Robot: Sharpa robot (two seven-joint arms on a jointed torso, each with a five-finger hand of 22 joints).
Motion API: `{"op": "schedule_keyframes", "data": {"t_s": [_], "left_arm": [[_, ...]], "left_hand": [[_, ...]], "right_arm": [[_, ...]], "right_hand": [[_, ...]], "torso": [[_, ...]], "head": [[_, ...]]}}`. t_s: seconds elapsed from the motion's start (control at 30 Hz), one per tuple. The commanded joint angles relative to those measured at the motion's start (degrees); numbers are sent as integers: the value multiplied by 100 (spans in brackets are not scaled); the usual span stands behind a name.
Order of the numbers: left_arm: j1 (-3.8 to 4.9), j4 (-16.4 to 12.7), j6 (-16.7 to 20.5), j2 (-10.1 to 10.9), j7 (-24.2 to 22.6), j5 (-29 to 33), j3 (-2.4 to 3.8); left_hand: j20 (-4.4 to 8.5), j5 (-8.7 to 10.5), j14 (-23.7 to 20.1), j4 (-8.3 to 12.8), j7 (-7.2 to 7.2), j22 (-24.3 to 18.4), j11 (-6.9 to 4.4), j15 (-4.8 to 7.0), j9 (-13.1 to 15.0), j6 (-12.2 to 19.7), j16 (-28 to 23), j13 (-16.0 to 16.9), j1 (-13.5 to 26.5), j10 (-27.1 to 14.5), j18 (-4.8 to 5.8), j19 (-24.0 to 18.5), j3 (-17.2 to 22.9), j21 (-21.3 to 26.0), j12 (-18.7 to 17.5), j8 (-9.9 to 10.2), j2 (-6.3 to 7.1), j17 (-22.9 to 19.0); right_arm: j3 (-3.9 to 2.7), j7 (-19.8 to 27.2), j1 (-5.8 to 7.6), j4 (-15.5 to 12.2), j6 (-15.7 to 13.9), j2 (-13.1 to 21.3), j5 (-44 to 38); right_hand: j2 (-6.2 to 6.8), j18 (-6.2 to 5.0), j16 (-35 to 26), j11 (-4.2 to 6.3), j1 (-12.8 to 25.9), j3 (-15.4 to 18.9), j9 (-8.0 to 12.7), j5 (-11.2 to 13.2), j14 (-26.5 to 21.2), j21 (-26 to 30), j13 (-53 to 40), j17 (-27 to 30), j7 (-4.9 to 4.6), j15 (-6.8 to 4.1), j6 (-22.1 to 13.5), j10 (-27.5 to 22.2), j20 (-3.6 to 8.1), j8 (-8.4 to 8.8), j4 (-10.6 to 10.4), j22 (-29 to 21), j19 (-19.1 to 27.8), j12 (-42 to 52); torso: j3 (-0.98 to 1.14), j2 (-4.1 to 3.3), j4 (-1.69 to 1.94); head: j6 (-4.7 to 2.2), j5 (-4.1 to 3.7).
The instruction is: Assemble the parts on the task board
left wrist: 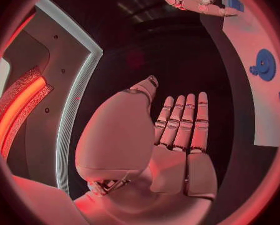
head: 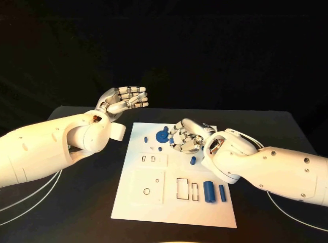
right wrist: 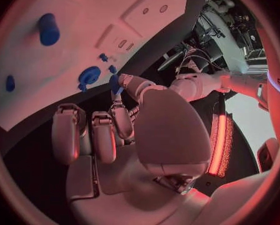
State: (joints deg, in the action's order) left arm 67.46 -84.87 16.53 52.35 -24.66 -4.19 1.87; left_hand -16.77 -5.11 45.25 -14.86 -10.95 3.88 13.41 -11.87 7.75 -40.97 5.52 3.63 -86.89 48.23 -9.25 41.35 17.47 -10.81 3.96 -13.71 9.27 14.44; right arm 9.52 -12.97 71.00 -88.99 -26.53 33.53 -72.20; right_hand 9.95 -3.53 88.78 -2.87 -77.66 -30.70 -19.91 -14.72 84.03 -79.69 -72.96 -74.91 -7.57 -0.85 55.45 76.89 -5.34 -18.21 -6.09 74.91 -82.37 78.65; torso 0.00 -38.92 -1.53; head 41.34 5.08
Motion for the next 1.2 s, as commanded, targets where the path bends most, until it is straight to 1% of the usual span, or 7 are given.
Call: {"op": "schedule_keyframes", "data": {"t_s": [0.03, 0.2, 0.3, 0.5, 0.63, 0.97, 1.2], "left_arm": [[6, -24, -62, -14, -7, -8, 3], [7, -41, -56, -18, 0, -7, 2], [7, -50, -55, -20, 5, -7, 2], [9, -60, -56, -19, 41, -9, 1], [11, -66, -59, -16, 64, -11, 1], [11, -69, -60, -22, 77, -13, 1], [12, -68, -60, -28, 80, -14, 1]], "left_hand": [[12, 1, -2, -6, -483, 8, 8, 3, 9, -31, -33, 6, -33, 8, 30, -28, -11, 18, 30, -36, -6, -6], [12, 1, -2, -6, -483, 8, 8, 3, 9, -31, -33, 6, -33, 8, 30, -28, -11, 18, 30, -36, -6, -6], [12, 3, 3, -19, -482, 8, 8, 4, 9, -32, -32, 6, -25, 11, 30, -28, -20, 19, 32, -41, -7, -7], [12, 6, 6, -31, -483, 8, 7, 4, 10, -33, -32, 6, -17, 13, 30, -28, -29, 19, 33, -44, -7, -9], [12, 7, 6, -35, -484, 8, 7, 4, 10, -33, -33, 6, -15, 14, 30, -28, -33, 20, 34, -45, -5, -10], [12, 11, 4, -46, -484, 8, 7, 3, 10, -33, -36, 6, -9, 16, 31, -28, -46, 21, 35, -48, 0, -12], [12, 12, 3, -50, -485, 8, 7, 3, 10, -33, -38, 6, -8, 18, 31, -29, -51, 22, 35, -50, 1, -13]], "right_arm": [[-1, -482, -66, 1, 158, -129, -204], [2, -719, -173, 100, 214, -384, -294], [4, -830, -234, 155, 233, -505, -344], [7, -976, -374, 310, 211, -720, -486], [8, -981, -447, 399, 186, -827, -517], [13, -967, -570, 532, 101, -1031, -590], [14, -968, -611, 593, 44, -1106, -696]], "right_hand": [[3, 37, 2, 10, 39, -29, -30, -22, 511, 20, 1, -1126, 18, -25, 32, 42, 21, -73, 6, 439, 14, 3], [3, 36, -5, 11, 45, -31, -31, -21, 506, 23, -29, -1104, 19, -26, 31, 65, 22, -76, 5, 436, 16, 22], [17, 34, -6, 13, 71, -28, -35, -18, 506, 32, -49, -1103, 22, -29, 30, 81, 25, -86, 1, 429, 21, 33], [24, 32, -8, 15, 88, -27, -36, -17, 505, 38, -53, -1100, 24, -31, 28, 85, 27, -92, -2, 424, 24, 35], [31, 31, -11, 17, 104, -26, -38, -16, 503, 41, -60, -1090, 26, -33, 27, 91, 29, -98, -5, 422, 25, 38], [43, 31, -10, 19, 113, -24, -39, -15, 504, 41, -67, -1094, 28, -34, 25, 96, 30, -103, -2, 422, 24, 42], [53, 31, -11, 20, 124, -22, -40, -15, 503, 42, -72, -1092, 30, -36, 23, 100, 31, -107, -1, 423, 24, 44]], "torso": [[0, -4, -26], [3, -5, -28], [5, -4, -23], [5, -5, -22], [15, -16, -26], [16, -5, -20], [14, -4, -18]], "head": [[30, 70], [48, 107], [65, 102], [85, 48], [85, 64], [112, 103], [109, 108]]}}
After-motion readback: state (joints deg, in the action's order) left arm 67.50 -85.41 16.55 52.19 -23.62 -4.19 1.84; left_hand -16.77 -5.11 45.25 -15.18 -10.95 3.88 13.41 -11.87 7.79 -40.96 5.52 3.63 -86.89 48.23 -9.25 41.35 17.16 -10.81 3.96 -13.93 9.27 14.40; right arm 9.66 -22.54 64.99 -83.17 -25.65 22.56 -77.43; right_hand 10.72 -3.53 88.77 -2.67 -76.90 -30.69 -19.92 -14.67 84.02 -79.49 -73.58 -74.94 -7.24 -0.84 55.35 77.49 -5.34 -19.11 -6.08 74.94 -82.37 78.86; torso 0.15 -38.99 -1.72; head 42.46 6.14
